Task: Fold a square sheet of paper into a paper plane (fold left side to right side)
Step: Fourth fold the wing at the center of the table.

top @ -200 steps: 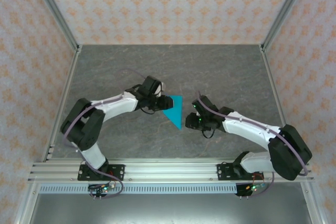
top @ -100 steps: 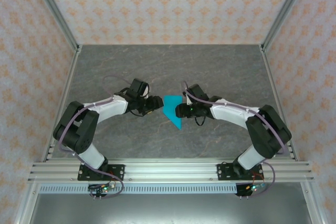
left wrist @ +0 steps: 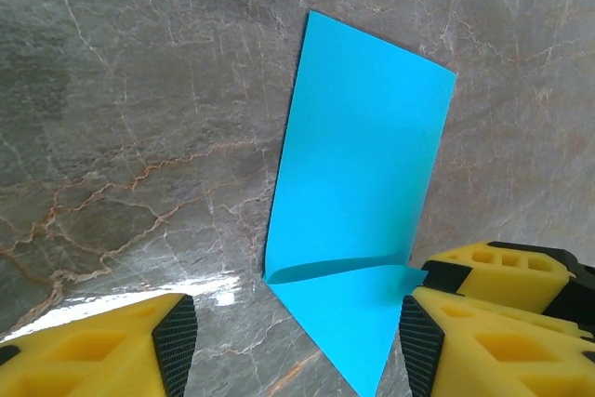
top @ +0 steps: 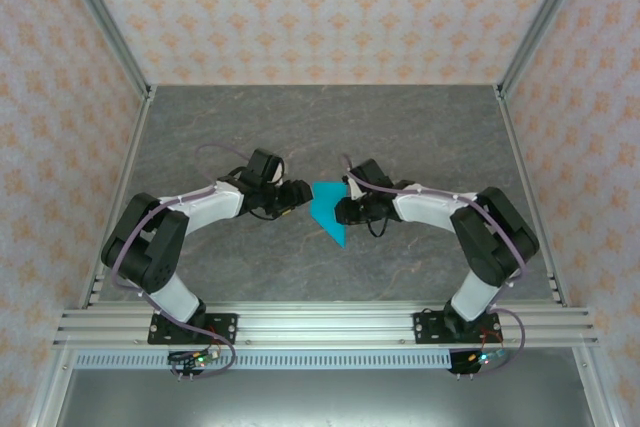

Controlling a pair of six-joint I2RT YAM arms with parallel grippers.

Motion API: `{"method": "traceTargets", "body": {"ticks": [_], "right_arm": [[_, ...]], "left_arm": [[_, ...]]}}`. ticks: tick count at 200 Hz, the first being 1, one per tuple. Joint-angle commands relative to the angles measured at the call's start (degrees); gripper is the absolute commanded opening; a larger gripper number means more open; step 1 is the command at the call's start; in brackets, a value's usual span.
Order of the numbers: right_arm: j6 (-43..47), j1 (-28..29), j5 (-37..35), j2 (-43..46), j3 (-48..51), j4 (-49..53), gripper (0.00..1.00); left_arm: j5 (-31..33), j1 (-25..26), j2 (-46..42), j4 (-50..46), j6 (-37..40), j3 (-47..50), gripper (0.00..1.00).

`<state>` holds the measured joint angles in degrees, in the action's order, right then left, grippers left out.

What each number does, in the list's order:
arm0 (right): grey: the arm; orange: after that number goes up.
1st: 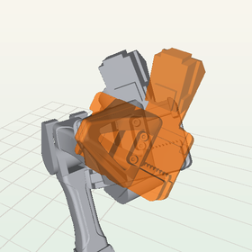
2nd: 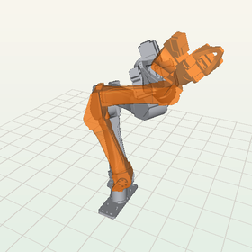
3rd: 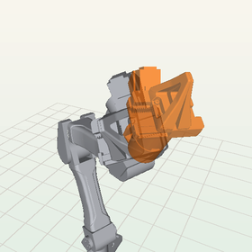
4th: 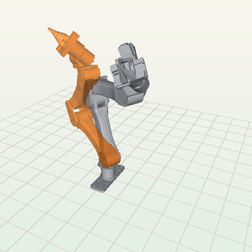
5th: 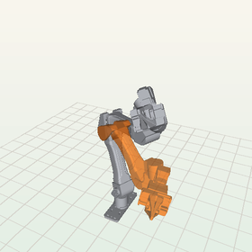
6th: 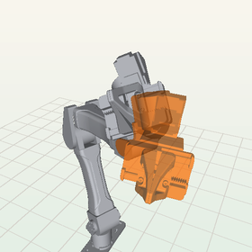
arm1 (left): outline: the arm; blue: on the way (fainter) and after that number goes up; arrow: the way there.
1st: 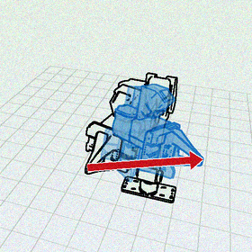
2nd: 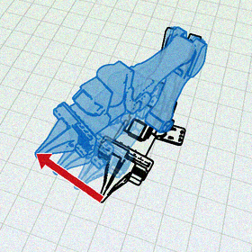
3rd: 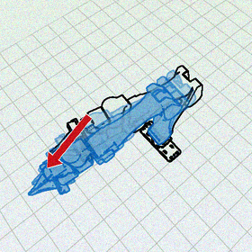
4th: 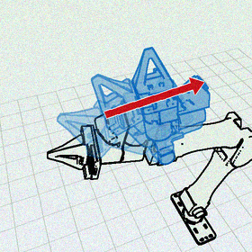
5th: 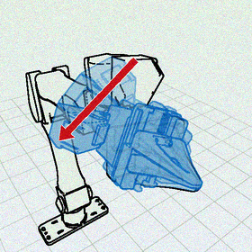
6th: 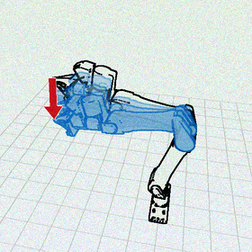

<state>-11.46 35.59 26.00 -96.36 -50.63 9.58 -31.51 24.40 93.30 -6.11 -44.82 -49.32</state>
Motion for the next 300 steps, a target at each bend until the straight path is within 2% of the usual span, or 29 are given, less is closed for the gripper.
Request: {"method": "traceTargets", "body": {"ticks": [1,27,71,89,139,220,268,300], "right_arm": [[0.76,-0.16,0.45,-1.41,-1.75,-1.24,0.27],[0.75,-0.09,-0.36,-1.77,-1.92,-1.14,0.22],[0.99,-0.08,-2.07,-0.80,-1.58,-0.74,0.05],[1.07,-0.17,-2.87,-0.01,-1.04,-0.56,0.03],[1.00,-0.17,-4.16,1.29,0.05,-0.42,0.03],[0.69,-0.17,-4.31,2.33,0.97,-0.53,0.03],[0.58,-0.17,-3.93,2.23,1.14,-0.73,0.03],[0.49,-0.17,-5.11,2.93,1.22,-0.03,0.07]], "left_arm": [[-0.53,0.82,0.97,0.84,-0.45,0.45,0.63],[-0.57,1.08,0.95,0.51,-0.42,0.11,0.63],[-0.56,2.01,1.62,-0.10,-0.35,-1.04,0.63],[-0.57,2.71,2.38,-0.08,-0.45,-1.66,0.64],[-0.57,4.67,5.19,0.28,-1.04,-4.08,0.63],[-0.56,6.01,7.56,1.24,-1.96,-5.76,0.56],[-0.75,6.88,9.51,2.12,-2.63,-6.94,0.44],[-0.47,7.15,9.83,2.32,-3.05,-7.40,0.31]]}}
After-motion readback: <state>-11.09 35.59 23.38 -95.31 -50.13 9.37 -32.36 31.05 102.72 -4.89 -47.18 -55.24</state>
